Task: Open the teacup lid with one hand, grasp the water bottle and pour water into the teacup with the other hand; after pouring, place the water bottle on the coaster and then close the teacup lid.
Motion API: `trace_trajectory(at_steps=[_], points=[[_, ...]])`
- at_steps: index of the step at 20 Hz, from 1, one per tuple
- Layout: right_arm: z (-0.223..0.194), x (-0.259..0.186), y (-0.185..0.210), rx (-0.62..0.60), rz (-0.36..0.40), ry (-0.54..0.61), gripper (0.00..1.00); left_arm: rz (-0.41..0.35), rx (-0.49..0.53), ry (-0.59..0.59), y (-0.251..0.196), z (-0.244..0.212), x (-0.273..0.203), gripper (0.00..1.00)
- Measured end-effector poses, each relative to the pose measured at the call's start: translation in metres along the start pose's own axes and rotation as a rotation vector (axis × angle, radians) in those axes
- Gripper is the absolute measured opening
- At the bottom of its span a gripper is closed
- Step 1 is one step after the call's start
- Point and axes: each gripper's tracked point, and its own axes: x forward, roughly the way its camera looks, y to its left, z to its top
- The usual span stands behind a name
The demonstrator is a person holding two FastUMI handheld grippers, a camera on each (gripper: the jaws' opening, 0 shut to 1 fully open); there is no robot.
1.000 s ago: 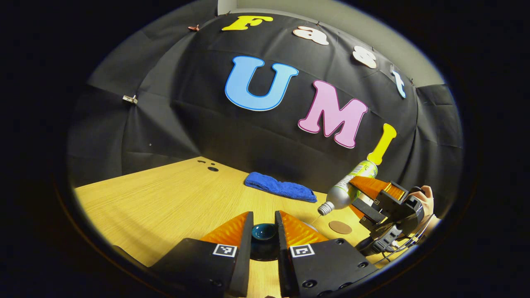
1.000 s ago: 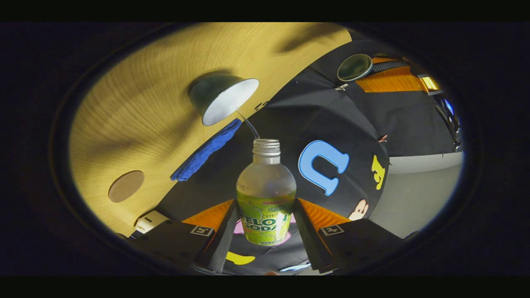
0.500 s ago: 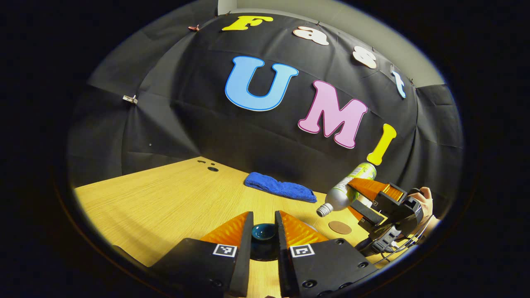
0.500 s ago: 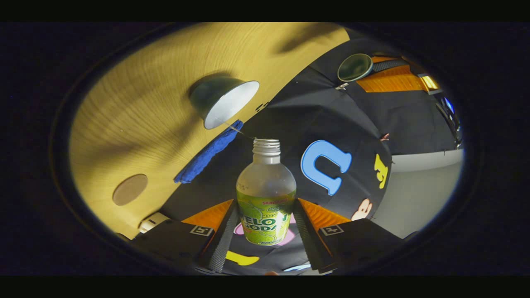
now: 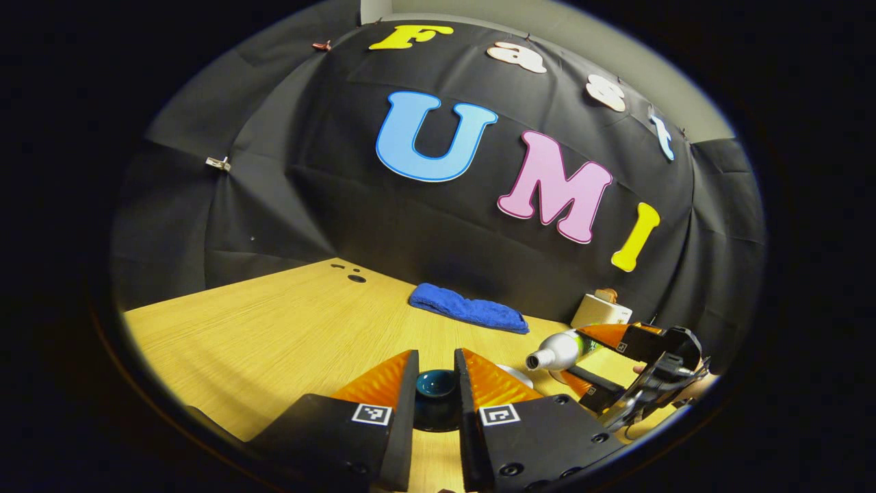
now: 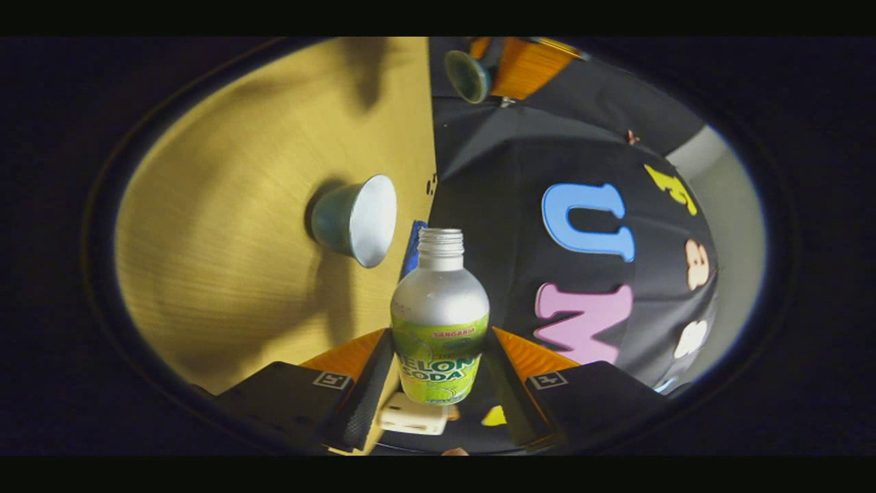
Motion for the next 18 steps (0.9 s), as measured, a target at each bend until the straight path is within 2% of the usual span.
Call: trace_trajectory(at_steps=[4,9,12,15,16,17,18], points=[[0.004,-0.003,0.012,0.339,0.076,-0.005,0.78,0.009,0.007,0.003,0.002,-0.002,0.002,0.35],[0.002,-0.005,-0.005,0.800,0.151,-0.027,0.78,0.018,0.008,0.004,0.006,-0.003,0.002,0.32],[-0.007,-0.007,-0.030,1.054,0.138,-0.087,0.78,0.024,0.008,0.008,0.008,-0.004,0.003,0.32],[-0.036,-0.007,-0.059,1.193,0.090,-0.118,0.78,0.029,0.012,0.011,0.009,-0.006,0.004,0.32],[-0.047,-0.006,-0.064,1.232,0.078,-0.115,0.75,0.030,0.013,0.011,0.009,-0.005,0.004,0.32],[-0.058,-0.006,-0.066,1.272,0.072,-0.112,0.78,0.030,0.015,0.011,0.009,-0.006,0.004,0.33],[-0.068,-0.004,-0.065,1.314,0.071,-0.106,0.75,0.031,0.016,0.012,0.009,-0.006,0.004,0.32]])
